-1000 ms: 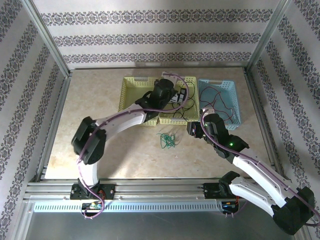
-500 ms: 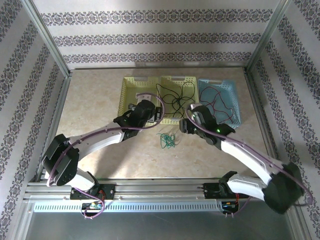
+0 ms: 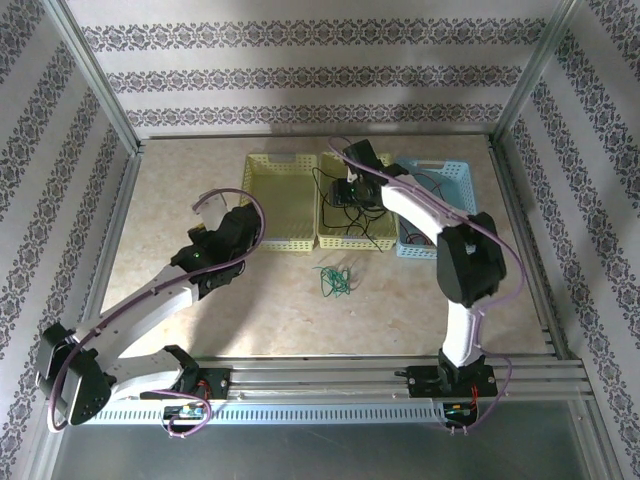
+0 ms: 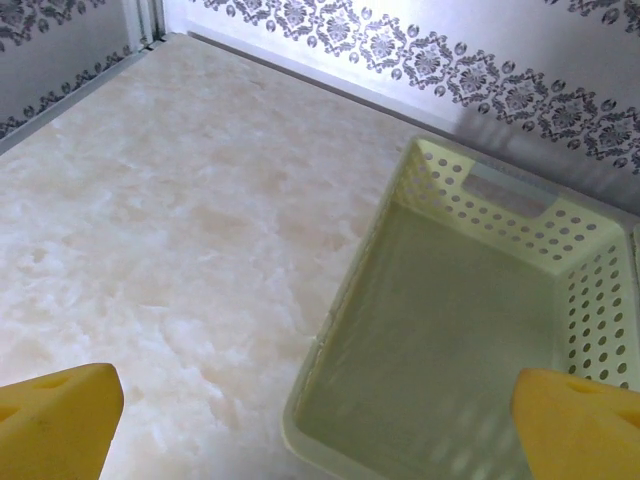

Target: Untangle the cables

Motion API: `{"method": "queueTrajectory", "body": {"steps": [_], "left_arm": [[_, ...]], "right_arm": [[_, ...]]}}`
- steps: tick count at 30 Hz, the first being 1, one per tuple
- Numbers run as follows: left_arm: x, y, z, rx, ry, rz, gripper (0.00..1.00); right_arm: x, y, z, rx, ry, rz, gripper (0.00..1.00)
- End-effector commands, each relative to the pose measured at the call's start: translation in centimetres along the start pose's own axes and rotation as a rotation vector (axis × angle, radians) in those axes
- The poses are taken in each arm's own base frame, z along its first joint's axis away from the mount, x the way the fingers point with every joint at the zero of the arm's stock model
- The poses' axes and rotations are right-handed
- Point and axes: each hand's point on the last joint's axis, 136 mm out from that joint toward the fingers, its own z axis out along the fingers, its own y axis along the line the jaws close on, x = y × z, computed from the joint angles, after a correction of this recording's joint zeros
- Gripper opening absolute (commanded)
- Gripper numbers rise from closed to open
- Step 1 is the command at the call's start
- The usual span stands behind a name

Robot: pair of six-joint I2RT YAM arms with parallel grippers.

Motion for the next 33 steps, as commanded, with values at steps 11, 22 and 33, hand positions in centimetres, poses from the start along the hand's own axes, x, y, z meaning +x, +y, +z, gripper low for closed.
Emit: {"method": "queueTrajectory", "body": {"steps": [11, 22, 33], "left_arm": [[0.0, 1.1, 0.1, -0.050, -0.004, 0.041, 0.99], [0.4, 0.7, 0.2, -0.024, 0.014, 0.035, 0.99], [0.9, 0.5, 0.4, -0.019, 0.026, 0.036, 0.99]], "right_arm": [[2.4, -3.3, 5.9, 0.147, 0.181, -0.035, 0.60], [3.5, -6.9, 5.3, 0.266, 0.150, 0.047, 0.60], [0.9, 0.9, 2.2, 0.015, -0.007, -0.170, 0.60]]}}
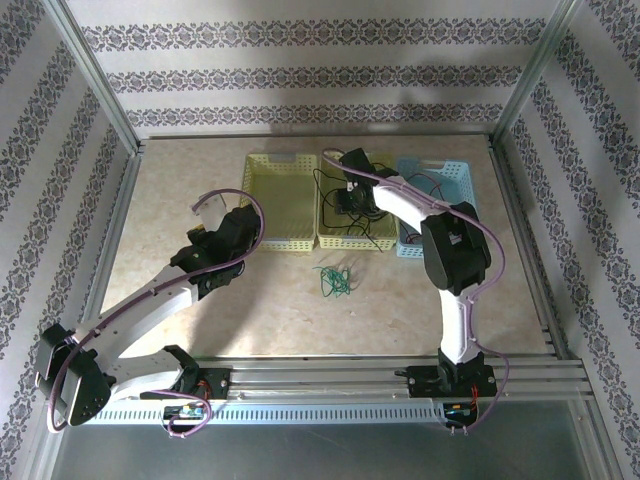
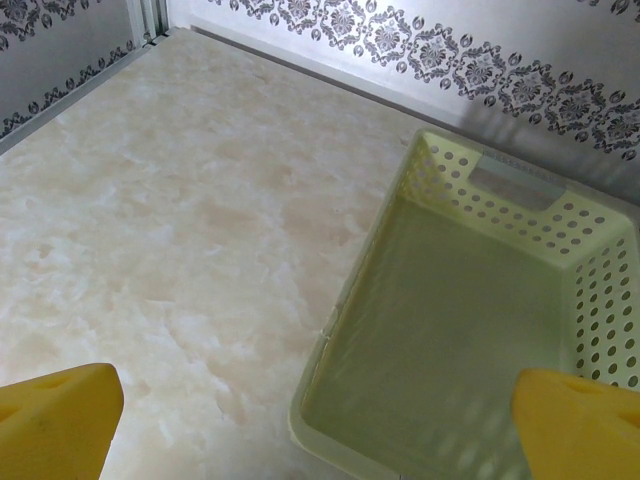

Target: Untangle the cables

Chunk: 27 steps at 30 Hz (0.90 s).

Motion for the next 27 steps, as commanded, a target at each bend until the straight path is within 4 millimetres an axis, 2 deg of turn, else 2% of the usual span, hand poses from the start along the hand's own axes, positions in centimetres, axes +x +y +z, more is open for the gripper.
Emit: {"method": "queueTrajectory", "body": {"steps": [1, 7, 10, 16, 24, 27], "left_arm": [[0.6, 0.4, 0.3, -0.014, 0.015, 0.024, 0.99], [0.5, 0.2, 0.4, -0.011, 0.018, 0.025, 0.99], [0.5, 0.2, 0.4, -0.012, 0.021, 0.033, 0.99], [0.3, -0.2, 0.5, -0.014, 0.026, 0.054, 0.99], [0.6, -0.9, 0.8, -0.008, 0.047, 0.067, 0.99], [1.1, -1.0, 1.0, -0.007, 0.063, 0.066, 0.99]], "right_arm": [[-1.5, 2.8, -1.5, -0.082, -0.065, -0.091, 0.60], [-1.4, 3.9, 0.6, -0.123, -0.020, -0.097, 0.60], [-1.6, 3.6, 1.5, -0.112, -0.018, -0.099, 0.60], [-2.8, 2.6, 2.4, -0.107, -0.031, -0.081, 0.59], [-3.5, 3.2, 3.9, -0.137, -0.033, -0.084, 0.56], [-3.8, 3.4, 4.4, -0.142, -0.038, -0.072, 0.52]]}}
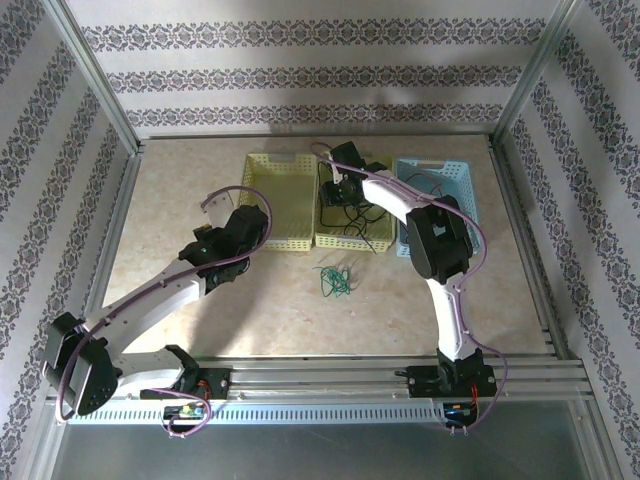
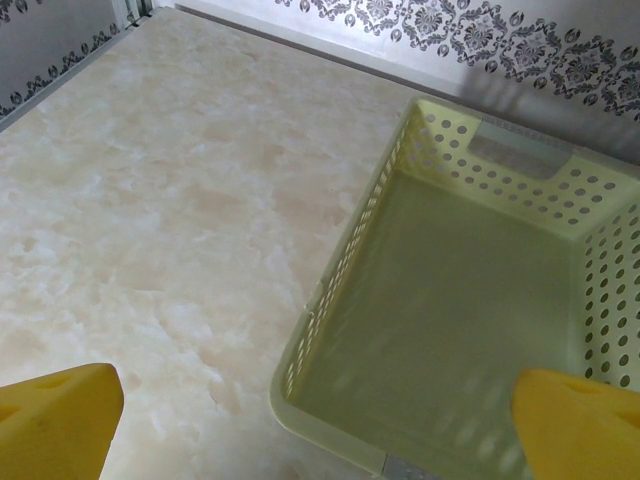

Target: Untangle the cables

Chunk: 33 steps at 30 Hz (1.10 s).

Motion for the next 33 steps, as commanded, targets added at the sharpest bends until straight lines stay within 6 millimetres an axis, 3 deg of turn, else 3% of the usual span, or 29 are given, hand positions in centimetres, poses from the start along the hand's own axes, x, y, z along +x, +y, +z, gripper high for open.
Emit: {"method": "queueTrajectory", "body": {"steps": [1, 3, 7, 11, 19, 28, 33], "left_arm": [[0.0, 0.0, 0.0, -0.009, 0.023, 0.014, 0.99], [0.1, -0.1, 0.1, -0.006, 0.031, 0.014, 0.99], [0.1, -0.2, 0.2, -0.009, 0.033, 0.019, 0.99], [0.1, -0.4, 0.2, -0.005, 0.032, 0.020, 0.99], [0.0, -0.5, 0.2, 0.002, 0.032, 0.015, 0.99], [0.0, -0.3, 0.1, 0.001, 0.027, 0.008, 0.99], [0.0, -0.4, 0.1, 0.005, 0.028, 0.006, 0.99]], "right_arm": [[-0.9, 0.3, 0.8, -0.020, -0.018, 0.009, 0.48], [-1.0, 0.1, 0.8, -0.007, -0.021, 0.025, 0.40], [-1.0, -1.0, 0.4, 0.027, -0.035, 0.081, 0.15], [-0.8, -2.4, -0.4, 0.066, -0.040, 0.151, 0.04], [0.3, -5.0, -1.1, 0.117, -0.011, 0.254, 0.05], [0.2, -5.4, -0.3, 0.157, 0.056, 0.272, 0.23], [0.9, -5.4, -0.3, 0.249, 0.135, 0.186, 0.32]]}}
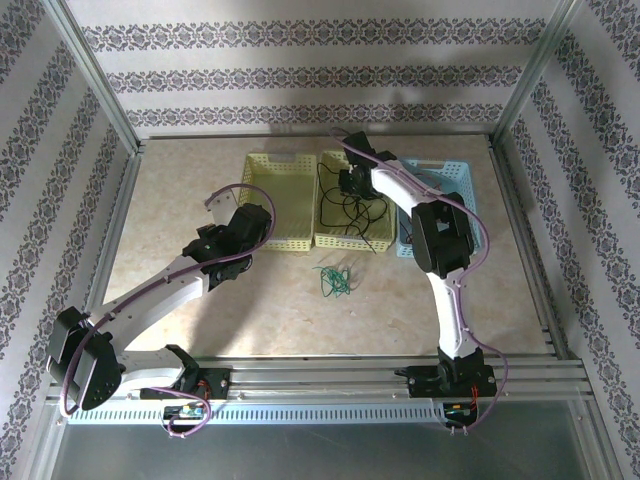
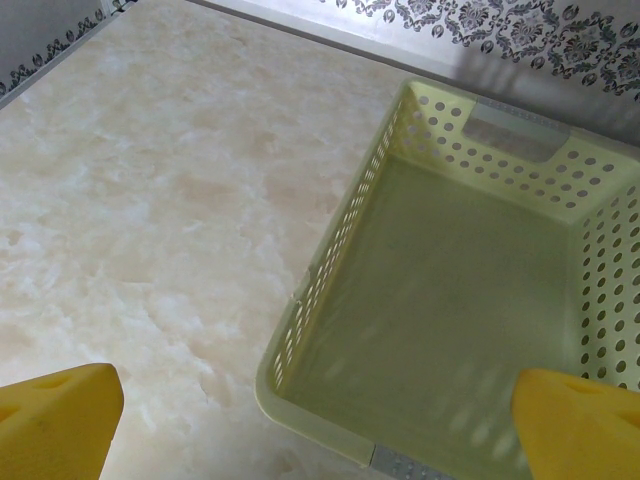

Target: Untangle the cables

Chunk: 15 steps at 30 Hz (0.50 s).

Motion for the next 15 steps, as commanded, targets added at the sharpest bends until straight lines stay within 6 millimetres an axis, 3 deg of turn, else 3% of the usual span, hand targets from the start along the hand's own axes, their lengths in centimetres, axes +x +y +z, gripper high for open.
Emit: {"method": "queueTrajectory", "body": {"steps": [1, 15], "left_arm": [[-0.5, 0.1, -0.2, 0.000, 0.003, -0.009, 0.99], [-0.6, -0.1, -0.3, 0.015, -0.002, -0.017, 0.99]], "right_arm": [[2.4, -1.0, 0.7, 0.129, 0.100, -0.097, 0.32], [5.2, -4.1, 0.7, 0.339, 0.202, -0.303, 0.40]]}}
